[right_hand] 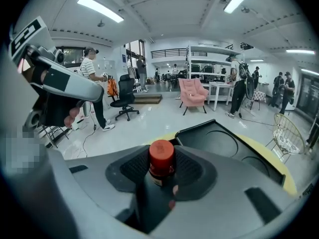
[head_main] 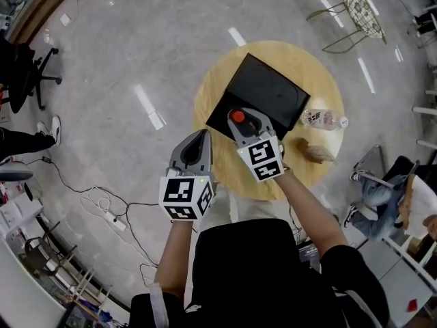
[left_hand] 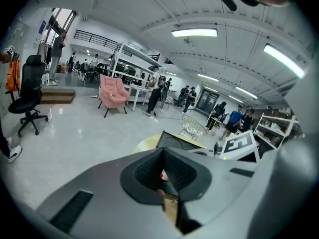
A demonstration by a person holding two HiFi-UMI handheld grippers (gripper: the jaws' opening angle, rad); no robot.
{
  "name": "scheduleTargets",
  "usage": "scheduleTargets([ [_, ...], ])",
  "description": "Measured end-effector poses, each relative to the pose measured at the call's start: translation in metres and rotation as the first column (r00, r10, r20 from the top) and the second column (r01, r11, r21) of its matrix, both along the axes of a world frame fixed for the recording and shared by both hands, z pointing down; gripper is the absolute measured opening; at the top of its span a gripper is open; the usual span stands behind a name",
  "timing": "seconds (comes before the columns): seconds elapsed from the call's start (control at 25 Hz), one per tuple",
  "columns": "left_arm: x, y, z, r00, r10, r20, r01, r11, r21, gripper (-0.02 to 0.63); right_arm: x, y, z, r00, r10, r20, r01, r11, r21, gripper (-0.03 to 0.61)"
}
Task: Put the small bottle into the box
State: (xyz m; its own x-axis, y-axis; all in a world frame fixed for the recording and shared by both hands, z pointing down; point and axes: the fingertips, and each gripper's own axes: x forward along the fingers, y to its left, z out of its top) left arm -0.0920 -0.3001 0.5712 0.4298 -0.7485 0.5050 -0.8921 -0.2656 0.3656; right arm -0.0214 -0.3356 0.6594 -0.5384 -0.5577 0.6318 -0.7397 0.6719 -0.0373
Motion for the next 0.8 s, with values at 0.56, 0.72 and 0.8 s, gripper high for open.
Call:
scheduleTargets([
  [0.56,-0.001,0.005,0.019,1.000,0.001,-0.005,-0.001,0.999,-0.038,0.009,-0.003,0.003,0.020,0.999,-0.011,-0.036,0.011,1.000,0.007,0.138],
  [0.72,-0.002,0.005,0.019,1.000,-0.001,-0.005,0.001,0.999,-0.038,0.009,-0.004,0.006,0.022,0.999,-0.021,-0.045,0.022,1.000,0.016,0.138],
  [0.8,-0.002,0.005,0.020,1.000,0.000,-0.003,0.000,0.999,-0.038,0.009,-0.002,0.005,0.021,0.997,-0.029,-0.065,0.031,0.999,0.025,0.138],
])
